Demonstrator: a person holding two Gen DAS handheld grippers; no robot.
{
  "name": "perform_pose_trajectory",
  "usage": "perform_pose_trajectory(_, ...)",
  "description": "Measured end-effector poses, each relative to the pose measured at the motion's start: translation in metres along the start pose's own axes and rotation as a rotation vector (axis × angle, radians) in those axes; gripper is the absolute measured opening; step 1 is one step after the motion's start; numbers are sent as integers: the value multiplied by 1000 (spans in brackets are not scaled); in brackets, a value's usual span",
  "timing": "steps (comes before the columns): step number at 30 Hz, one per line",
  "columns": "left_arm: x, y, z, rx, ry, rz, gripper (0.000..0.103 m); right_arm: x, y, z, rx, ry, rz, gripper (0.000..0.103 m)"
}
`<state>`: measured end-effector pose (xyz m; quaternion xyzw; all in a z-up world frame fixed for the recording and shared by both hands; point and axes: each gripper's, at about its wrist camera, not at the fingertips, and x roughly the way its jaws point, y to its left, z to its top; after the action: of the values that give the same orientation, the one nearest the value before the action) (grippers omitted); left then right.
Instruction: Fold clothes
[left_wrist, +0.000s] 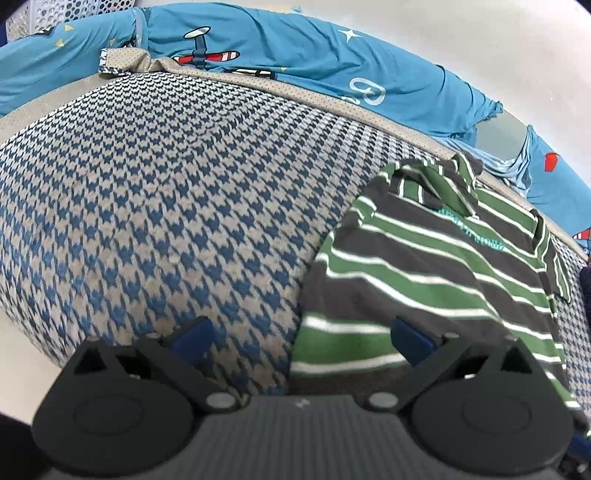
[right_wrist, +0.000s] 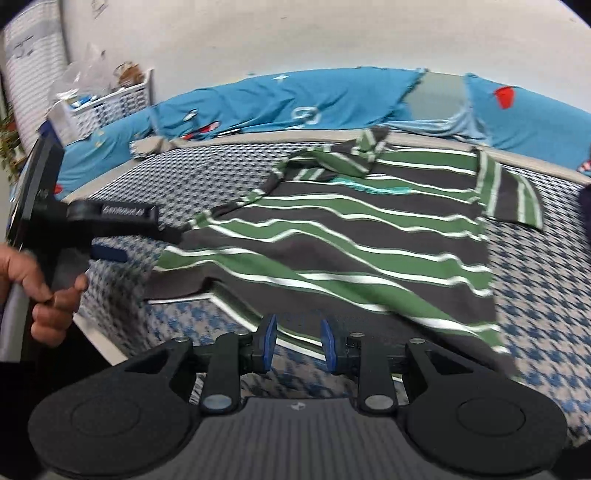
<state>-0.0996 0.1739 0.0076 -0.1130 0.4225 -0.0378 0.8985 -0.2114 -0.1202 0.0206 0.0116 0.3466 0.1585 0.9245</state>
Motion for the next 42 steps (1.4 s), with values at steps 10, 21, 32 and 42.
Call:
perform_pose_trajectory(10,1,3,28,68,3,15,103,35,47,8,-104,40,113,26)
perform_pose_trajectory(21,0,22,39,23,-15,43,103,79,107,18,-252,25,180,36)
perform_pose_trajectory(32,0,40,43,-40,-16,51,103,121,149,9,-468,30,120,54)
perform_pose_trajectory(42,-1,39,43,-38,-16,38,103,130,148,0,-497,6,99,37)
